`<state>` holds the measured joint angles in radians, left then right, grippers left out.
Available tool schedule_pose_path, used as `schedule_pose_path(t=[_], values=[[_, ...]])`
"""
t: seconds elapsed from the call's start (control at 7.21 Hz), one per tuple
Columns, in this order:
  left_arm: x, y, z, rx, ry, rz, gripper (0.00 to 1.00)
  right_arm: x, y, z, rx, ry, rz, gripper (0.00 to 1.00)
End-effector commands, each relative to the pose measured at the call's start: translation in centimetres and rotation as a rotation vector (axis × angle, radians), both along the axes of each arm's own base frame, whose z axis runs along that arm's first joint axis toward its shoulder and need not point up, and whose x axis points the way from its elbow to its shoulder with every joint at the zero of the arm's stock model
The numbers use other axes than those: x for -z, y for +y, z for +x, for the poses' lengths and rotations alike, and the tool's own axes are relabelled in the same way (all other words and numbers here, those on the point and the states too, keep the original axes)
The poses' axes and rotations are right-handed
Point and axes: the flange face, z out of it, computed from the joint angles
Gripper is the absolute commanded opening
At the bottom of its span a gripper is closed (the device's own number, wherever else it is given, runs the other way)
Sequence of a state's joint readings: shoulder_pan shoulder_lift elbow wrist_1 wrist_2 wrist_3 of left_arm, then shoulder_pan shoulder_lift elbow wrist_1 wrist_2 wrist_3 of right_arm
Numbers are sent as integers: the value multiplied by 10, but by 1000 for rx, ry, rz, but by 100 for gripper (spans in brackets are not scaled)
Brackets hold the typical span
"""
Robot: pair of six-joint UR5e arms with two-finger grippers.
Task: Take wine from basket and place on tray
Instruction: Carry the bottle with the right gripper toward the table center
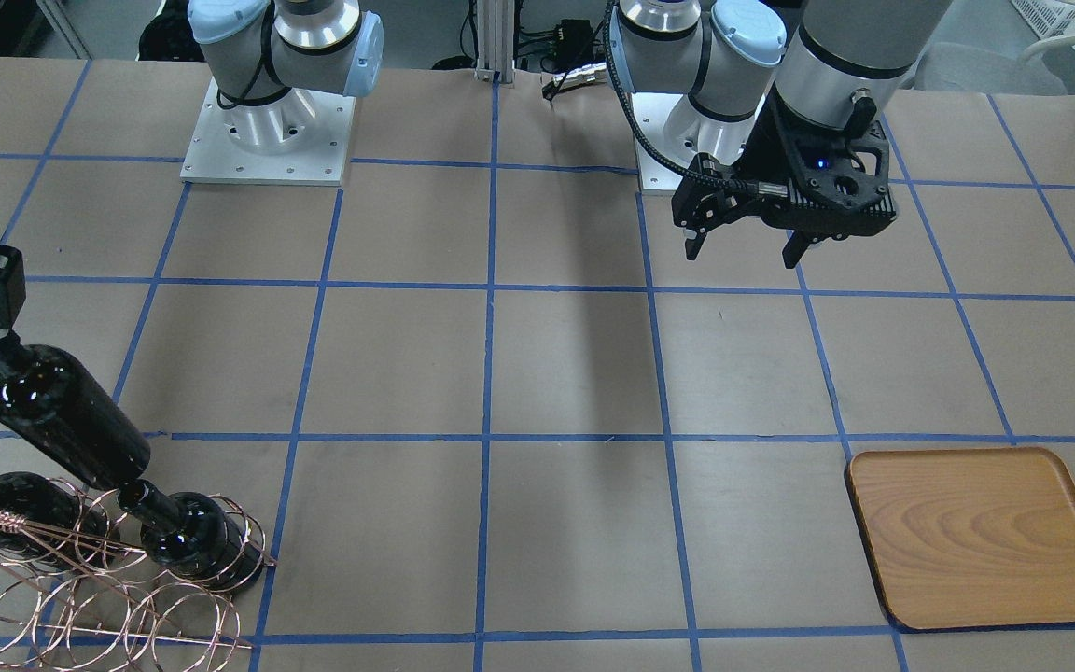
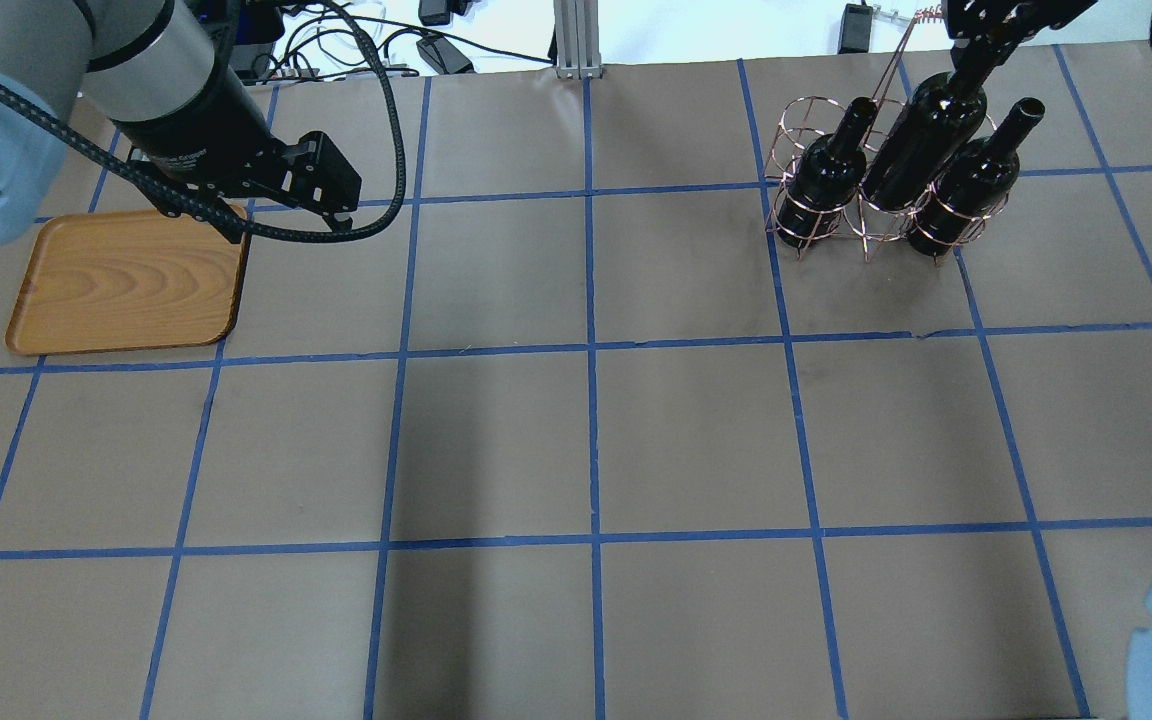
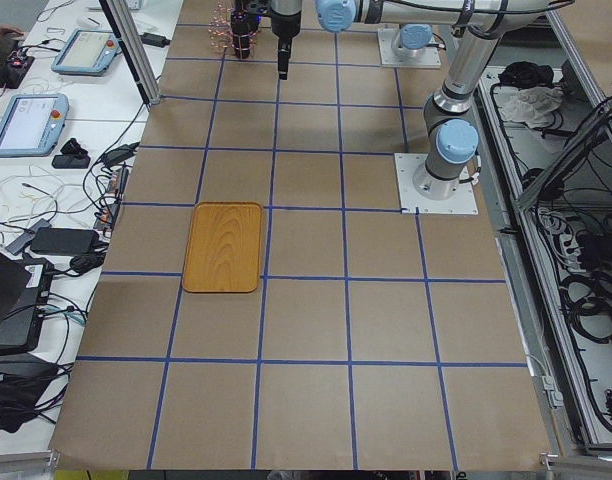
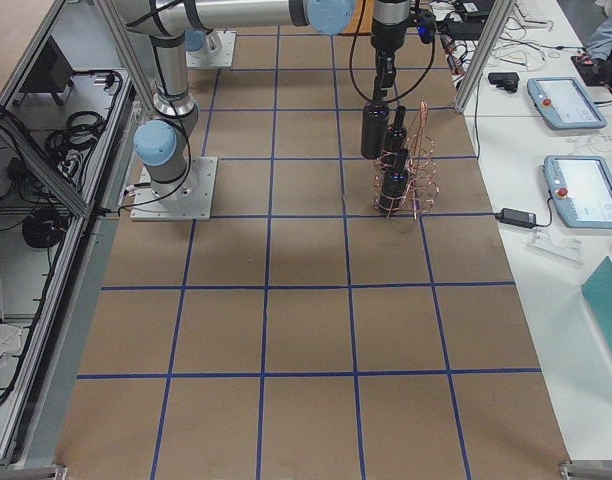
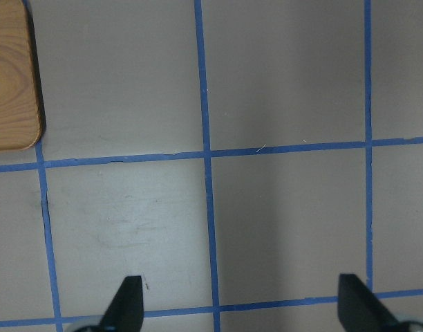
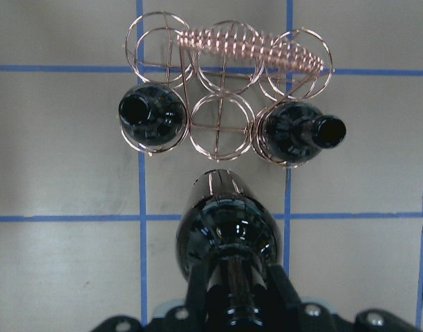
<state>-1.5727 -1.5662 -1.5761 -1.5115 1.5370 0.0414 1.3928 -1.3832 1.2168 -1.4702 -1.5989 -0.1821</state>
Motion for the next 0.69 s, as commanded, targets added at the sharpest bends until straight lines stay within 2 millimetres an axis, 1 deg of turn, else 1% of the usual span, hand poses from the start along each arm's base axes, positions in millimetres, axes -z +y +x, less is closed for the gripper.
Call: schedule_pose_path(t=[0.0, 0.14, 0.28, 0.42, 0.55], values=[[-1, -1, 2, -3, 2, -6, 100, 23, 43, 24, 24, -27, 89, 28], [-1, -1, 2, -3, 2, -6, 100, 32, 72, 41, 44, -32, 110, 28], [-2, -2, 3, -6, 2, -9, 100, 41, 103, 75, 67, -29, 126, 27], [-4, -3, 6, -13, -2, -13, 100, 52, 128, 113, 84, -21, 141, 26], [-5, -5, 16, -31, -6, -13, 100, 61, 141, 157, 109, -15, 137, 25]])
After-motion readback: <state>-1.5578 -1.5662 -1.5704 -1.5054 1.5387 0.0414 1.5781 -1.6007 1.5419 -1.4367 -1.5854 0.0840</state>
